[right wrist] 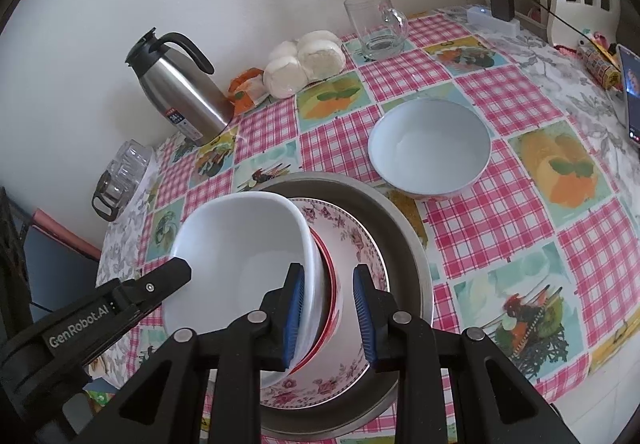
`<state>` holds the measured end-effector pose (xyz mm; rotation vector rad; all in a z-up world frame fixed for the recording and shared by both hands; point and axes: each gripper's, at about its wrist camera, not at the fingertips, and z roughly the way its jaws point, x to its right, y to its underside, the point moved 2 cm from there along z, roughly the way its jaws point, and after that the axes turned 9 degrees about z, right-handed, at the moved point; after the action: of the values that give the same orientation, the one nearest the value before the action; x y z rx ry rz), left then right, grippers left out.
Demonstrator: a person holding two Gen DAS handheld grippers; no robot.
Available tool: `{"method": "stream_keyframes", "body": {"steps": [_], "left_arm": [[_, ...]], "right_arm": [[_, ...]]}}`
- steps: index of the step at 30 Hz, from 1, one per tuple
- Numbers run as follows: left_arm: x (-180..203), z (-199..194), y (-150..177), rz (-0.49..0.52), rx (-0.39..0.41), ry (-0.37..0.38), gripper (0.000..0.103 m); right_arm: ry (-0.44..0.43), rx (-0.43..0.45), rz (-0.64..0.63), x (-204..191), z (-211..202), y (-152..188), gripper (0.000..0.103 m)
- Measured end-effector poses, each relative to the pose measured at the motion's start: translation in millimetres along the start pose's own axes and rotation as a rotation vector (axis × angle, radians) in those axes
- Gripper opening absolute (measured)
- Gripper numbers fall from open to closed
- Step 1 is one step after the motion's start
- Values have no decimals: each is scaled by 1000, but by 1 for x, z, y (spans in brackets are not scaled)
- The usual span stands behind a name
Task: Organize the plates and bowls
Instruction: 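Lower the white square bowl into the red-rimmed bowl with both tools, then open both tools to release the square bowl and pull back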
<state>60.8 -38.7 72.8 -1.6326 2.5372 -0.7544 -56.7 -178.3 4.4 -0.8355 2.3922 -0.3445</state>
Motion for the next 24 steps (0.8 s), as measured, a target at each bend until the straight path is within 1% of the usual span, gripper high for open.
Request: {"method": "stream_keyframes", "body": {"steps": [2,5,7,8,9,10,11,13,14,16,18,20,24], "left_arm": [[0,-2,0,1,2,1,25],[3,-14,-2,16,42,-4,26],[4,-18,-3,22,58,-11,26],[4,-19,-4,22,60,-15,30],[3,-19,-4,20,59,-22,42],[1,-18,-4,14,56,-33,50],[0,-18,-4,8,54,-47,60],[-4,-18,-5,-3,51,-79,61],[-6,-18,-5,-10,49,-87,63],[-11,-18,-5,-23,52,-102,67],[-13,-18,-4,-30,56,-116,74],[-15,-18,-5,-30,61,-127,79],[-15,-17,-4,-23,64,-142,81]], "right_arm": [[-6,20,-9,-2,-5,-1,28],[-26,57,-22,-5,-15,-2,28],[-25,85,-33,-8,-20,-3,29],[-25,92,-36,-9,-21,-4,37],[-15,100,-40,-10,-21,-4,43],[-7,106,-45,-10,-22,-4,56],[1,111,-49,-11,-22,-4,63],[11,119,-59,-13,-21,-4,68],[17,120,-64,-13,-21,-4,73],[27,124,-71,-13,-20,-4,77],[34,127,-82,-14,-19,-4,79],[37,128,-90,-15,-18,-4,86],[25,133,-107,-17,-17,-3,90]]}}
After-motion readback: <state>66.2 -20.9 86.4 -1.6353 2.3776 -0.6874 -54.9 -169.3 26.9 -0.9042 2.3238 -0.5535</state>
